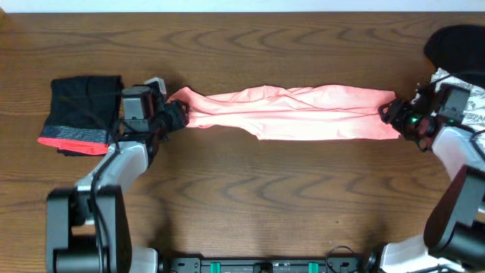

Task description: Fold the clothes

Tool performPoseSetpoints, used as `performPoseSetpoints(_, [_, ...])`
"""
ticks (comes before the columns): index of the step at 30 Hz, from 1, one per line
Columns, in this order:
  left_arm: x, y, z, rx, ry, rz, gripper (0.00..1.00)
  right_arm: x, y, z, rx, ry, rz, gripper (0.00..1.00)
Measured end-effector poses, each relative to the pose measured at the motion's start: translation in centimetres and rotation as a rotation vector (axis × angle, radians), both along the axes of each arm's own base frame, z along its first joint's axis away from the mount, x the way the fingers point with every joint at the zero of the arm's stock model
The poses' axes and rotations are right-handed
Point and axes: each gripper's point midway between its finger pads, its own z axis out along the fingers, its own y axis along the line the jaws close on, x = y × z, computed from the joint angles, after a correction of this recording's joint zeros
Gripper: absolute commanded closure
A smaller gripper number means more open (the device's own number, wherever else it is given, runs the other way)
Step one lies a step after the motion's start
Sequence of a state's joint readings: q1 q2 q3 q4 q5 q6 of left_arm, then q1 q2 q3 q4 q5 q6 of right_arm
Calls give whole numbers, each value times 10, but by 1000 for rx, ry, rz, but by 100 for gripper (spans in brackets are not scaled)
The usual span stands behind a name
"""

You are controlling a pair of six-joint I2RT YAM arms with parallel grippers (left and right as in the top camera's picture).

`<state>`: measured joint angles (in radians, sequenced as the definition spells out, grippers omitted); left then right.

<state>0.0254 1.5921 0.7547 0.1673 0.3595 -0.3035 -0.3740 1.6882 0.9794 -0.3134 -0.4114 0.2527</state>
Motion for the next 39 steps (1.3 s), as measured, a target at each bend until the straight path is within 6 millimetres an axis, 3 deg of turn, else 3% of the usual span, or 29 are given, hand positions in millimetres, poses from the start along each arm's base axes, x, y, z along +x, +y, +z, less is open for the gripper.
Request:
performPoseSetpoints(5, [-3, -1, 41, 3, -88, -1, 46, -4, 2, 58, -61, -60, 63, 55])
performPoseSetpoints(8, [-11, -12, 46, -1, -75, -25, 58, -17, 9, 65, -79, -37, 113, 70])
performPoseSetpoints(12, [-28, -55, 36, 1, -17, -141, 69, -38, 28, 44, -70, 74, 199, 76])
performPoseSetpoints(16, [-45, -96, 24, 8, 25, -261, 70, -51, 57, 21, -84, 146, 312, 76])
performPoseSetpoints(19, [-54, -114, 11, 17, 60, -309, 70, -53, 68, 2, -110, 193, 362, 76])
performPoseSetpoints(27, [-54, -119, -28, 57, 136, -312, 70, -41, 59, -26, -173, 223, 359, 75])
performPoseSetpoints(39, [-28, -117, -29, 86, 40, -272, 69, -21, 48, -54, -214, 213, 327, 69])
